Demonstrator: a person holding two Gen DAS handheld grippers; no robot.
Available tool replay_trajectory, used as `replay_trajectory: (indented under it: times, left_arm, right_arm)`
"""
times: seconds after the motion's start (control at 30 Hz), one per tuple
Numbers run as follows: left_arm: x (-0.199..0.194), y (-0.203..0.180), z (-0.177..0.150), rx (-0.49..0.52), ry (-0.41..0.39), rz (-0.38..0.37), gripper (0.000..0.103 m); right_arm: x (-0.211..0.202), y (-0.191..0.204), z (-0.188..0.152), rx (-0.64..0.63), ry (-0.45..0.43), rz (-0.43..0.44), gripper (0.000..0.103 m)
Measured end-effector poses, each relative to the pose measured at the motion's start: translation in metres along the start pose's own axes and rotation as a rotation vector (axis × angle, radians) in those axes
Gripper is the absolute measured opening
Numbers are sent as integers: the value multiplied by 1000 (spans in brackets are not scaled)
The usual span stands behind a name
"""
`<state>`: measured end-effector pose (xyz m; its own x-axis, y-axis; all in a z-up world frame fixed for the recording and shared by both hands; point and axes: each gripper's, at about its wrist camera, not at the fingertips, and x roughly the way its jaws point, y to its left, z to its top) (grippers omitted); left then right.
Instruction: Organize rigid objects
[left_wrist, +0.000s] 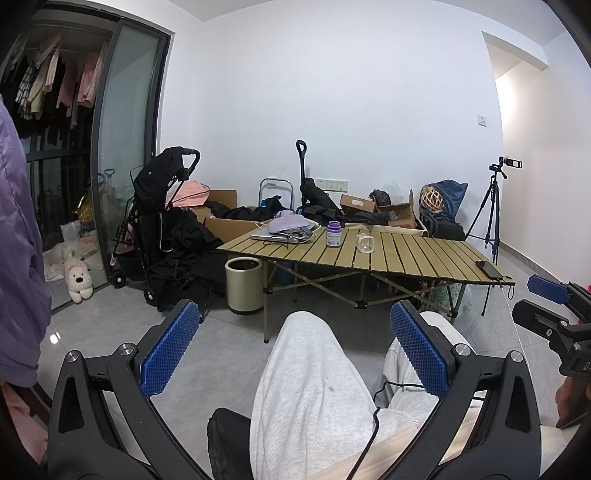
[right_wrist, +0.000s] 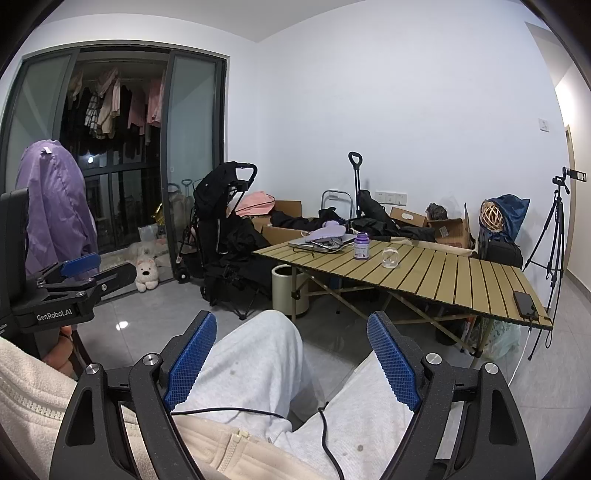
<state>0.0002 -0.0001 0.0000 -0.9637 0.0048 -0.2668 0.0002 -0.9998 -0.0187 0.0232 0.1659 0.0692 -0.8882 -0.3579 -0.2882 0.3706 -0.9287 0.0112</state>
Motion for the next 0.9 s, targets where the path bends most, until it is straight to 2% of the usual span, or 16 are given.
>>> replay_trajectory:
  times: [0.9]
  left_arm:
    - [-9, 0, 5, 7, -14, 4, 103]
  right_arm:
    - [0, -1, -1, 1, -3, 0, 88]
